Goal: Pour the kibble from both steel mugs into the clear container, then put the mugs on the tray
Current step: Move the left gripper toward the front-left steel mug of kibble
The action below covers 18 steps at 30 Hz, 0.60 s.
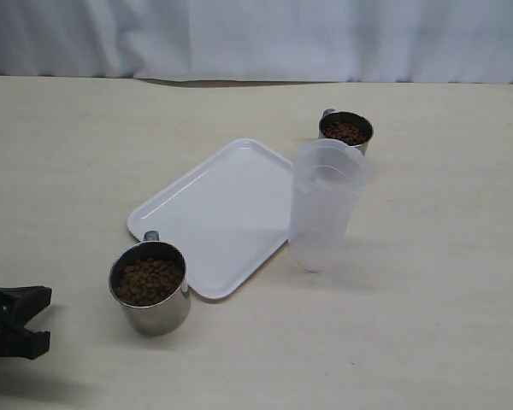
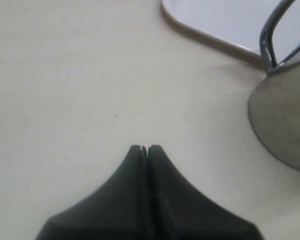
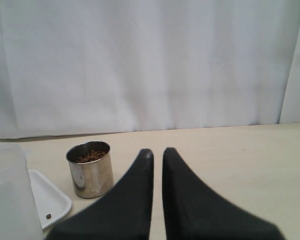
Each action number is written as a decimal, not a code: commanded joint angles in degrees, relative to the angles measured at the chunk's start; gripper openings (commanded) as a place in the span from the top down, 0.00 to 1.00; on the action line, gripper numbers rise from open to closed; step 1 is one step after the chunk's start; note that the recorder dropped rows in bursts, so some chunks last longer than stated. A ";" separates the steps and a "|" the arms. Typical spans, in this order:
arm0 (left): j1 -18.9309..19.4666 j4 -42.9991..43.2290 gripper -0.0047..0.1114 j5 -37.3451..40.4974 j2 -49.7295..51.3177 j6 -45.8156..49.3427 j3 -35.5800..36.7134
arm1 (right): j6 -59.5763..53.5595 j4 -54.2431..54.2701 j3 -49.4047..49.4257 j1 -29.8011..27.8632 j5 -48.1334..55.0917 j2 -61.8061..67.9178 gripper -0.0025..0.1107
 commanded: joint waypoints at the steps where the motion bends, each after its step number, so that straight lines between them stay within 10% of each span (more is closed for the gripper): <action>1: 0.08 0.31 0.96 -1.96 0.32 0.97 -0.03 | -0.15 0.30 0.21 -0.36 0.03 -0.21 0.93; 18: 0.08 17.76 0.96 -2.43 0.32 7.27 -0.03 | -0.15 0.30 0.21 -0.36 0.03 -0.21 0.93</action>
